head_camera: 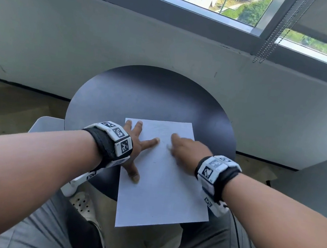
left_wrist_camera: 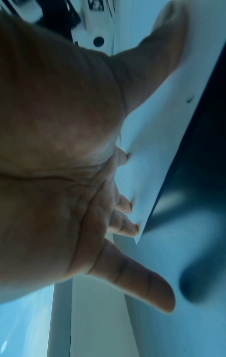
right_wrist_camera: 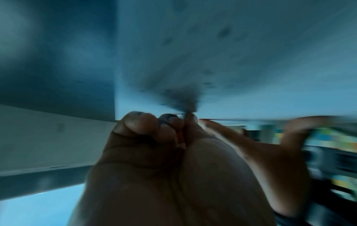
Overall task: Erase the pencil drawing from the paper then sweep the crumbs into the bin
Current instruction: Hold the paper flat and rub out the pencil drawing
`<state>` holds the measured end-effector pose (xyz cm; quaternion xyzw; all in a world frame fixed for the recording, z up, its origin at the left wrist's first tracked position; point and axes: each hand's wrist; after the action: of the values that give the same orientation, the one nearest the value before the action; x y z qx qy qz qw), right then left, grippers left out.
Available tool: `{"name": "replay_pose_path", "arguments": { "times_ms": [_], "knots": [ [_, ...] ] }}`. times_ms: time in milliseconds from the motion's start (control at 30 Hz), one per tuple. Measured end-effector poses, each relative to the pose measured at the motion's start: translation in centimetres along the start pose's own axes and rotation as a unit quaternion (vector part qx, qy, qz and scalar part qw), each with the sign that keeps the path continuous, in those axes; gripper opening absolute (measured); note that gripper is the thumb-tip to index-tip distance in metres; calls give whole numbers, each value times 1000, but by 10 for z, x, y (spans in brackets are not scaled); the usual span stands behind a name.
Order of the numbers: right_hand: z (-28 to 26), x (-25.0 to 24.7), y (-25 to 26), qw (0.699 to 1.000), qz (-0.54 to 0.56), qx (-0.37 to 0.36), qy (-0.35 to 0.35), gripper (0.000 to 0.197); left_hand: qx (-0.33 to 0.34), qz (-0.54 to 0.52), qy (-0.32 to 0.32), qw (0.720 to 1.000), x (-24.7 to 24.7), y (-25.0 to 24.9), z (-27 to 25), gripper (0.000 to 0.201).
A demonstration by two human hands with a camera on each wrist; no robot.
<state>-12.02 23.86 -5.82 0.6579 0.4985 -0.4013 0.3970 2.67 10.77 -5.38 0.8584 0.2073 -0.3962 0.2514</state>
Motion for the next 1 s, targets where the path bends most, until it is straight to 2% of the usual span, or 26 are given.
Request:
{"name": "replay_pose_path", "arguments": {
  "times_ms": [67,100,200,267,300,400,500,600,733,867,933,1000],
  "knots": [
    [4,-3,-9,999,-1,40,-23,15,-2,3,3,1000,-2,0,-1,134],
    [2,-1,-1,999,7,32,-24,12,-1,4,4,1000,-2,0,-1,134],
    [-15,16,44,995,49,-92,8,15,1,9,4,1000,-1,1,-1,134],
    [-23,21,54,986,47,-156,22,13,4,15,5,1000,-1,3,-3,134],
    [-21,16,48,988,35,-147,27,16,7,17,5,1000,-1,4,-4,134],
    [-8,-2,4,1000,24,-13,10,19,12,38,-17,999,-2,6,-5,134],
    [-5,-7,-24,993,96,62,-19,24,36,52,-33,997,-4,7,-5,136],
    [-9,-2,-27,986,153,63,-22,24,54,41,-26,997,-3,6,-6,135],
    [-5,-3,-17,987,151,49,-38,25,53,-3,-42,998,3,-1,-7,125],
    [1,-1,-8,986,154,30,-56,22,60,-10,-71,996,8,-5,-4,131],
    [-2,1,-2,988,142,10,-55,19,58,-12,-72,996,7,-6,-4,132],
    [-12,6,10,990,128,-45,-26,19,55,-14,-66,996,7,-7,-3,134]
  ]
}}
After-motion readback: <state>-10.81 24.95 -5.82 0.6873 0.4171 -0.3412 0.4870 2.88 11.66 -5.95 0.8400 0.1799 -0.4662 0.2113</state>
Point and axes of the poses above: each hand's wrist, its own z-axis towards the middle knuckle, its own x-axis out of the palm, y = z × x, and after that the axes turned 14 degrees about -x, right-handed
